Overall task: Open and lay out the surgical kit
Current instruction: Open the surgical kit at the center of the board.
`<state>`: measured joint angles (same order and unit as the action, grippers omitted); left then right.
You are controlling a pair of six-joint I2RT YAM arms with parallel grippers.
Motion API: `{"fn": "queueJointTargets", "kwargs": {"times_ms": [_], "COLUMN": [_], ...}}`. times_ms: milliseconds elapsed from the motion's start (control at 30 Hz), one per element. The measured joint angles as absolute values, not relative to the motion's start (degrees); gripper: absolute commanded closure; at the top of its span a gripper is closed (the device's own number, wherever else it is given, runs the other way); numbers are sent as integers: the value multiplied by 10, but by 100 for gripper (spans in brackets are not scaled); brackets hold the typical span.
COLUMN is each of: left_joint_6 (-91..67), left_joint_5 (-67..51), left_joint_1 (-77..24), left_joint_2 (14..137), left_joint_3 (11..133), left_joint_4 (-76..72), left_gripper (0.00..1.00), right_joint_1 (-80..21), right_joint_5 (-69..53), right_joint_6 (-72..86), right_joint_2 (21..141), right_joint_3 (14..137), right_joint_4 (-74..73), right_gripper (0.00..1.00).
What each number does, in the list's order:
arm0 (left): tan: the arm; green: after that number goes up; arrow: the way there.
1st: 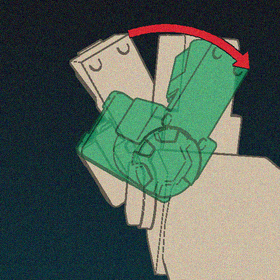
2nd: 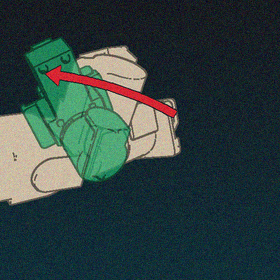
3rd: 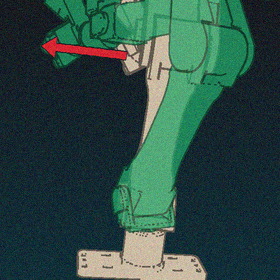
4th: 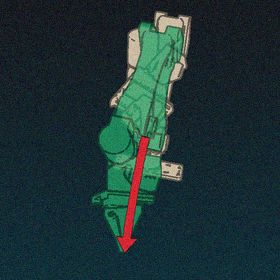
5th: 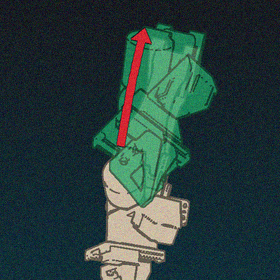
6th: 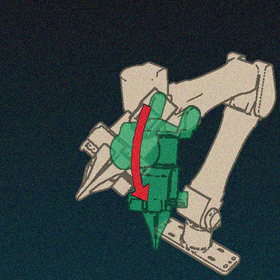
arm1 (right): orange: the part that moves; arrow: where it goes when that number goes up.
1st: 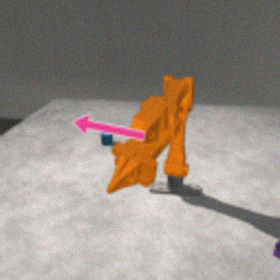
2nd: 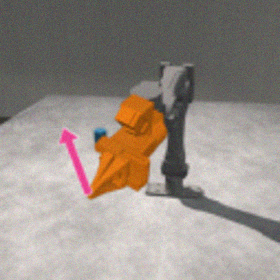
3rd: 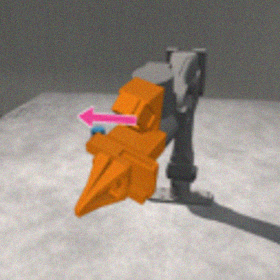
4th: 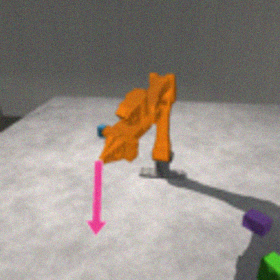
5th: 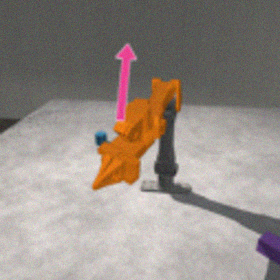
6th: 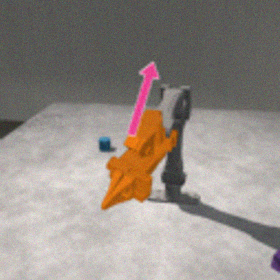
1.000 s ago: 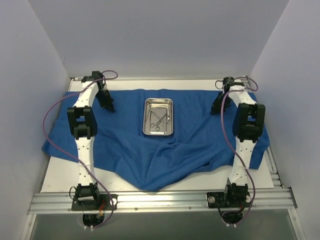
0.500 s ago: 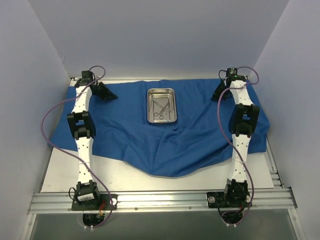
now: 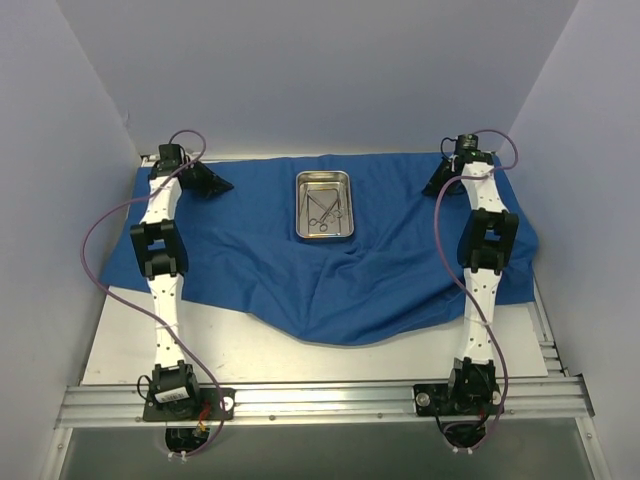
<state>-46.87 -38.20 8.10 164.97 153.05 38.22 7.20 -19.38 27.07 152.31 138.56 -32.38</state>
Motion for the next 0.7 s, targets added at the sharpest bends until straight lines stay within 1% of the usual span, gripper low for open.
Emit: {"fn": "queueJointTargets", "kwargs": {"times_ms": [33, 67, 100, 167, 200, 300, 367, 400, 467, 500, 567, 667, 700], "left_joint_6": [-463, -458, -452, -433, -424, -402, -392, -387, -382, -380, -373, -370, -370], "left_joint_5": [-373, -368, -361, -345, -339, -310, -284, -272, -252, -241, -216, -178, -169], "left_joint_1": [81, 81, 81, 83, 84, 88, 91, 91, 91, 91, 87, 76, 72], "left_joint_2": [1635, 1624, 1614, 1596, 1588, 1551, 1517, 1499, 1467, 1454, 1437, 1444, 1454], "left_joint_3": [1508, 1492, 1482, 1472, 1472, 1462, 1452, 1443, 1421, 1409, 1378, 1355, 1354], "left_joint_4": [375, 369, 366, 366, 366, 372, 381, 386, 398, 405, 420, 455, 469], "left_gripper": [79, 75, 74, 72, 72, 72, 74, 80, 88, 95, 98, 98, 98], "right_joint_1": [72, 72, 72, 72, 72, 69, 66, 63, 59, 56, 46, 28, 24], "right_joint_5": [-197, -202, -205, -205, -202, -201, -198, -197, -190, -184, -176, -173, -173], "right_joint_6": [269, 270, 271, 272, 272, 277, 279, 279, 278, 276, 273, 272, 272], "right_joint_2": [1523, 1522, 1521, 1515, 1513, 1508, 1496, 1487, 1465, 1452, 1418, 1370, 1357], "right_joint_3": [1385, 1385, 1384, 1379, 1376, 1372, 1355, 1339, 1304, 1283, 1226, 1149, 1127], "right_joint_4": [-322, -321, -318, -312, -309, -305, -304, -303, -308, -308, -305, -306, -307], "right_gripper": [85, 81, 77, 71, 66, 62, 62, 63, 64, 65, 67, 77, 84]}}
